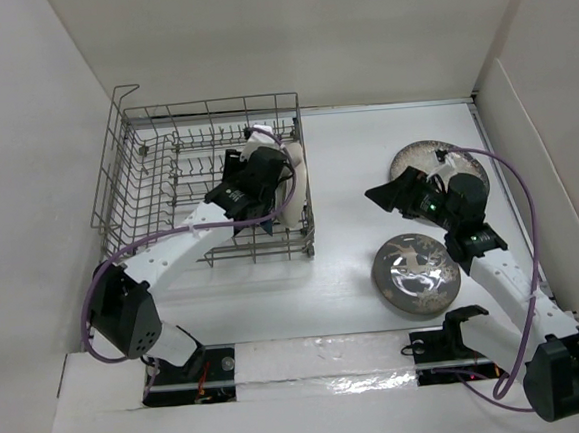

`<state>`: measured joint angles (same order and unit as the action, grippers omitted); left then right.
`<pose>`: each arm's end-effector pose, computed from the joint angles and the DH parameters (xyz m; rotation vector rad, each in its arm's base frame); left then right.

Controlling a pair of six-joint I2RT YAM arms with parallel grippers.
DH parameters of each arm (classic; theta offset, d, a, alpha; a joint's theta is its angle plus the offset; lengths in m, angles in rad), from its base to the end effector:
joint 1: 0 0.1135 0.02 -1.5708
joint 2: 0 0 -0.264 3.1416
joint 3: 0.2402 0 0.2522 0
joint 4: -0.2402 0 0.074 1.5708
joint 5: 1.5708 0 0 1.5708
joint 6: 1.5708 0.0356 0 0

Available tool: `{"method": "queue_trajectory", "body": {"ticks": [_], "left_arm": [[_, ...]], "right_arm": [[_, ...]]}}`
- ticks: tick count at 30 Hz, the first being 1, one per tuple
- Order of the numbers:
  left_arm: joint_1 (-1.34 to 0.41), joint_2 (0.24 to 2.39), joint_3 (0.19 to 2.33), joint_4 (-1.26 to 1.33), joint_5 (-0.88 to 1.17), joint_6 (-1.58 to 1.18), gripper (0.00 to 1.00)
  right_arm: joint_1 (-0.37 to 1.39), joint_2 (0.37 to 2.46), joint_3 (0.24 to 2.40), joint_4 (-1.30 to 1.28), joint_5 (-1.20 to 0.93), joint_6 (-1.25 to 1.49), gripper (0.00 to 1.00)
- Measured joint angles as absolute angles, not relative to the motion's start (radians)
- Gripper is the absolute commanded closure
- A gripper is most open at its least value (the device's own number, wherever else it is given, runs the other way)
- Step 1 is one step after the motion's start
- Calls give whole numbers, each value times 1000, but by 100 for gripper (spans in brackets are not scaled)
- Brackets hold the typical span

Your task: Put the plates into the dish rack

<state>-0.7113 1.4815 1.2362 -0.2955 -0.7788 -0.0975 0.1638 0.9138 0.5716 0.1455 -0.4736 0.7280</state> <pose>0.2692 -0.1990 0.3240 0.1539 1.9514 0.2947 0.2078 0.0508 0.2762 0.1619 1.8637 1.0489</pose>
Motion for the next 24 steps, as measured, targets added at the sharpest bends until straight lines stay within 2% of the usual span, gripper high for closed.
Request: {"method": "queue_trajectory", "body": {"ticks": [3, 5, 6, 8, 10, 14, 16, 17, 18, 19, 20, 21, 24], "left_arm": [[-711, 1472, 1236, -310, -777, -109, 41], [-711, 1453, 1237, -318, -773, -117, 36], [-711, 1442, 1237, -323, -771, -119, 34], [-711, 1415, 1240, -337, -768, -124, 28], [-711, 1378, 1244, -348, -759, -130, 22], [-712, 1279, 1244, -352, -691, -141, 16], [-707, 1216, 1245, -342, -662, -147, 14], [-704, 1182, 1247, -340, -645, -152, 14], [-703, 1151, 1252, -340, -630, -158, 14], [-700, 1119, 1260, -340, -613, -165, 14], [-698, 1088, 1267, -339, -595, -171, 14], [-698, 1058, 1272, -337, -572, -178, 14], [-698, 964, 1271, -331, -503, -194, 14]], "right_arm": [[164, 914, 565, 145, -462, 728, 14], [164, 914, 554, 136, -450, 727, 29], [163, 914, 550, 129, -440, 723, 51], [161, 906, 540, 109, -413, 713, 88], [155, 891, 527, 80, -376, 712, 96], [119, 840, 491, -19, -289, 703, 100], [94, 809, 471, -68, -245, 703, 92], [80, 792, 461, -91, -218, 704, 84], [67, 776, 454, -120, -192, 704, 44], [52, 758, 446, -147, -165, 708, 30], [41, 744, 442, -166, -140, 706, 20], [28, 730, 440, -193, -110, 707, 12], [-10, 707, 440, -247, -23, 708, 9]]}}
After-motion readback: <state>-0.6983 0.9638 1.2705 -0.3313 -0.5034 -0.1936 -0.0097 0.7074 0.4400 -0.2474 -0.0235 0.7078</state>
